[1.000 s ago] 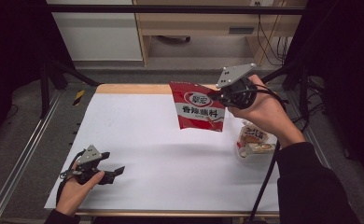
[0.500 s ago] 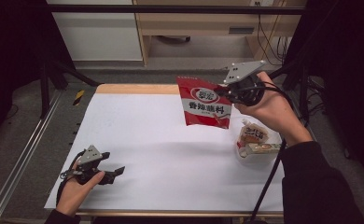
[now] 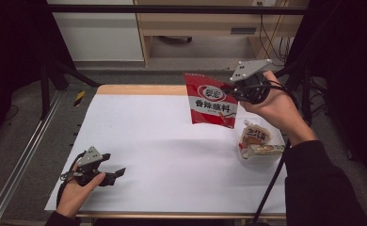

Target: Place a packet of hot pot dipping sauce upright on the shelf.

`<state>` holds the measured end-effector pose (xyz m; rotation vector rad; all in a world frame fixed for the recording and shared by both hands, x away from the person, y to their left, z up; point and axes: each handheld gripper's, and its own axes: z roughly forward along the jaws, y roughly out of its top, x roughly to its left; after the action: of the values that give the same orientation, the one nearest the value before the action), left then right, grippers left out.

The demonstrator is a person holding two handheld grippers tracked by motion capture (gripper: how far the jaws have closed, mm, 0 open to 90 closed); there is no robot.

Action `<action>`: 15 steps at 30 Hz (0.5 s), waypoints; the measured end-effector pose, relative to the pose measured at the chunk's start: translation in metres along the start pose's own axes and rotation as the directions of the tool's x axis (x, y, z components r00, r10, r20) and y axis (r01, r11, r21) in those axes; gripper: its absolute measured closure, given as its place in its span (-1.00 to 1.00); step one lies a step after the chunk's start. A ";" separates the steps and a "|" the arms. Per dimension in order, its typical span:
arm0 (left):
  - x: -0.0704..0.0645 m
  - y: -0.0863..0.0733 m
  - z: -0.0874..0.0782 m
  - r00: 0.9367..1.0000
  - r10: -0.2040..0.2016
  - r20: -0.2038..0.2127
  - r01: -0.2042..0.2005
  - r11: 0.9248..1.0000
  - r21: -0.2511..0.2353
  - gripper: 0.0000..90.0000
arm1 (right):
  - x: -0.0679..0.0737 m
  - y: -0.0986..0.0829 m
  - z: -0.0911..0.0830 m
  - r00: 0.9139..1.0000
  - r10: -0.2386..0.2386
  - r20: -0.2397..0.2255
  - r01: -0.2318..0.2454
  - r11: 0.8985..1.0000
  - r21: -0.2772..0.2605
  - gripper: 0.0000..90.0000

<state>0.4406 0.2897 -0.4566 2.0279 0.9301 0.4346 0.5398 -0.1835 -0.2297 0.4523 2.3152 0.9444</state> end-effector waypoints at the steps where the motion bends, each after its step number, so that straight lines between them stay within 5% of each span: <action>1: -0.001 0.000 0.000 1.000 -0.003 -0.001 0.003 1.000 0.000 -0.71 | -0.003 -0.003 0.003 1.000 0.004 0.012 -0.004 1.000 -0.001 1.00; 15: -0.001 0.000 0.002 1.000 0.007 -0.008 -0.007 1.000 0.011 -0.71 | -0.029 -0.030 0.007 0.992 0.078 0.101 -0.076 0.997 -0.025 1.00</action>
<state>0.4411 0.2883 -0.4574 2.0413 0.9325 0.4422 0.5640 -0.2155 -0.2434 0.5711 2.2080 0.9588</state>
